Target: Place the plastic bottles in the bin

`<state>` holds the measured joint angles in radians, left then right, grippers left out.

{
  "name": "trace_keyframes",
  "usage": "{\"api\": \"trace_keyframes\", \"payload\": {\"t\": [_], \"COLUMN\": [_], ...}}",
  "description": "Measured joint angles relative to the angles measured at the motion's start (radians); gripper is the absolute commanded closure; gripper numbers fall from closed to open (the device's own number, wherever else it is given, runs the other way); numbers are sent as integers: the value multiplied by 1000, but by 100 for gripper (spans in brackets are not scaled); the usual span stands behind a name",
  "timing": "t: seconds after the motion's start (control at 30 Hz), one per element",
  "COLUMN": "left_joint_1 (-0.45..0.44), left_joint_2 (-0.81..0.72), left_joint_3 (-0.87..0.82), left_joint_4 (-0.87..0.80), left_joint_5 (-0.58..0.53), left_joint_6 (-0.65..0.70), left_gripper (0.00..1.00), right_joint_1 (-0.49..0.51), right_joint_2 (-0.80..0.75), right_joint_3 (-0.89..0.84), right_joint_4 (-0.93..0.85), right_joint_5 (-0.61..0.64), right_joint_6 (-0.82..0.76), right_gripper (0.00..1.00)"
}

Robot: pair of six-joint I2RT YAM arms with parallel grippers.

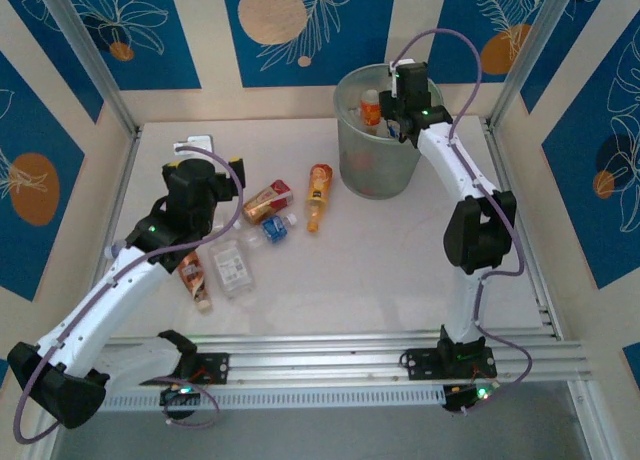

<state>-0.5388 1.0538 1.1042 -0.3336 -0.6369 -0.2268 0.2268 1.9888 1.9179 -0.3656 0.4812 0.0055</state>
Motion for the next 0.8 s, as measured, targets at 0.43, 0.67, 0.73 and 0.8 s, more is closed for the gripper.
{"api": "trace_keyframes", "payload": {"t": [0.43,0.67,0.73,0.8], "left_joint_1": [0,0,0,0], "left_joint_2": [0,-13,-19,-25], "left_joint_3": [0,0,0,0], "left_joint_4": [0,-1,-1,-1], "left_joint_5": [1,8,8,8], "left_joint_6": [-1,-5,-9,-11], "left_gripper": [1,1,0,0], "right_joint_1": [-18,-18,-18,-18], "right_joint_2": [-18,-18,-18,-18], "right_joint_3": [-71,-69,-66,-60], "right_joint_4": [6,-23,-34,-45], "right_joint_5": [17,34,37,40], "right_joint_6": [32,47,47,47], "right_gripper": [52,30,29,29]}}
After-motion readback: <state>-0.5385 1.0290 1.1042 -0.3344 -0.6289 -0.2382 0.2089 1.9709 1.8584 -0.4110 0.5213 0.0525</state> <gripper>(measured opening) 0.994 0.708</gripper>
